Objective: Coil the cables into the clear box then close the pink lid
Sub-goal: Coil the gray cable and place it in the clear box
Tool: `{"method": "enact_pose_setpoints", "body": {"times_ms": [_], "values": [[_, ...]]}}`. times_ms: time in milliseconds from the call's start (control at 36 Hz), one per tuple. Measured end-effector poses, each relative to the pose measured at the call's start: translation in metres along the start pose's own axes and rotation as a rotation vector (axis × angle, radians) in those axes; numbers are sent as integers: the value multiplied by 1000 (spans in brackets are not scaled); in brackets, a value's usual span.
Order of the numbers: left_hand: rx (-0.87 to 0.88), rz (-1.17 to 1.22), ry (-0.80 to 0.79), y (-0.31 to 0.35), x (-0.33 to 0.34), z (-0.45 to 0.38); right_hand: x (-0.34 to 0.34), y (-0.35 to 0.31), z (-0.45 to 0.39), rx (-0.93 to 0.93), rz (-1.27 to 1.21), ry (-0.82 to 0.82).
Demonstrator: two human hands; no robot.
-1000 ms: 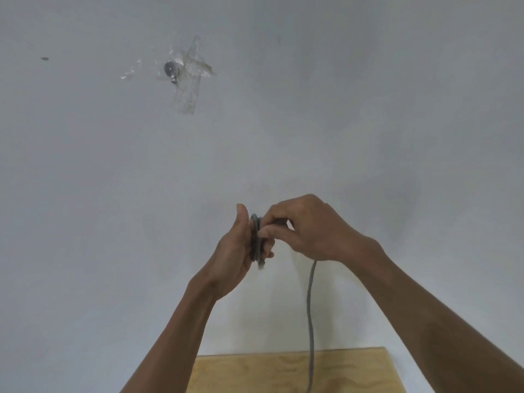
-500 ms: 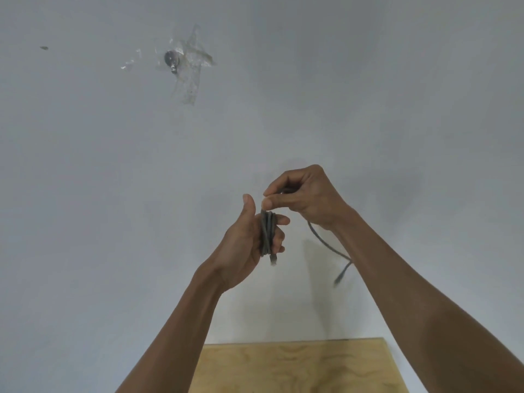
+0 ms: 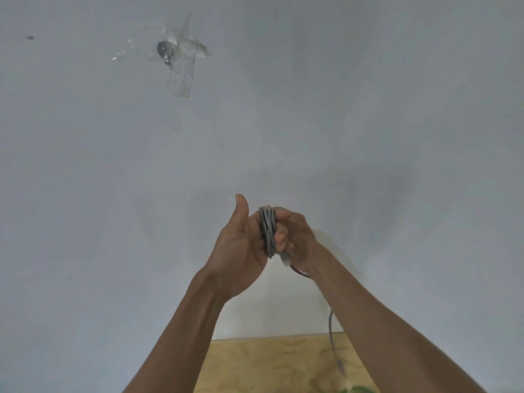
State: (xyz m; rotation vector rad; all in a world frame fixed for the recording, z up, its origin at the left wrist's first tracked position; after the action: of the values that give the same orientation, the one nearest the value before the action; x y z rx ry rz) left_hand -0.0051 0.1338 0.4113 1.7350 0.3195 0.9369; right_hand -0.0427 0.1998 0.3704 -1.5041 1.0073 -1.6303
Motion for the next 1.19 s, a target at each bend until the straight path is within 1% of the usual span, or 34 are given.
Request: {"method": "enact_pose_setpoints", "body": {"times_ms": [28, 56, 167, 222, 333, 389, 472, 556, 639, 722, 806, 889, 944, 1056, 1111, 1194], "values": [[-3, 21, 4, 1, -1, 1, 1, 11, 2, 26, -35, 15], [-10, 35, 11, 1, -2, 2, 1, 19, 3, 13, -12, 33], [-17, 73, 44, 7, -15, 3, 1, 39, 12, -105, 267, 94], [3, 65, 69, 13, -25, 2, 5, 45, 19, -122, 362, 96], [66, -63, 140, 27, -48, -5, 26, 55, 34, -176, 587, 28], [109, -172, 185, 37, -62, -7, 34, 52, 40, -254, 659, 20], [139, -373, 228, 47, -81, -8, 39, 40, 45, -353, 798, 37], [107, -503, 231, 43, -94, -4, 51, 9, 50, -477, 958, 27], [49, -563, 124, 25, -91, 2, 69, -35, 51, -646, 1168, 3], [18, -598, 44, 5, -79, 9, 77, -70, 39, -661, 1254, -31], [-26, -515, -11, -14, -66, 12, 72, -85, 19, -592, 1250, -73], [-33, -358, -64, -18, -49, 16, 57, -88, 4, -505, 1056, -100], [-31, -267, -98, -15, -39, 17, 45, -84, -3, -460, 915, -89], [2, -93, -168, 0, -21, 14, 25, -53, -8, -371, 722, -52], [25, -41, -181, 8, -16, 10, 20, -32, -8, -299, 603, -82], [29, 6, -165, 12, -18, 4, 26, 0, 2, -182, 470, -172]]}}
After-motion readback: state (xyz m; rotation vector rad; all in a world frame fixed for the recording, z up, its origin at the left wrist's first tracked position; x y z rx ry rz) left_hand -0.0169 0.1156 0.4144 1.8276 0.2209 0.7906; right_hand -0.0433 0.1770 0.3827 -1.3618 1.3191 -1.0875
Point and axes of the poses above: each hand's wrist, its own z-axis away from the middle knuckle, its own x-axis out of the palm, y = z × x, the point moved 10 cm from there along -z, towards the middle knuckle, and after that the axes turned 5 degrees about y, right-handed, at the moved point
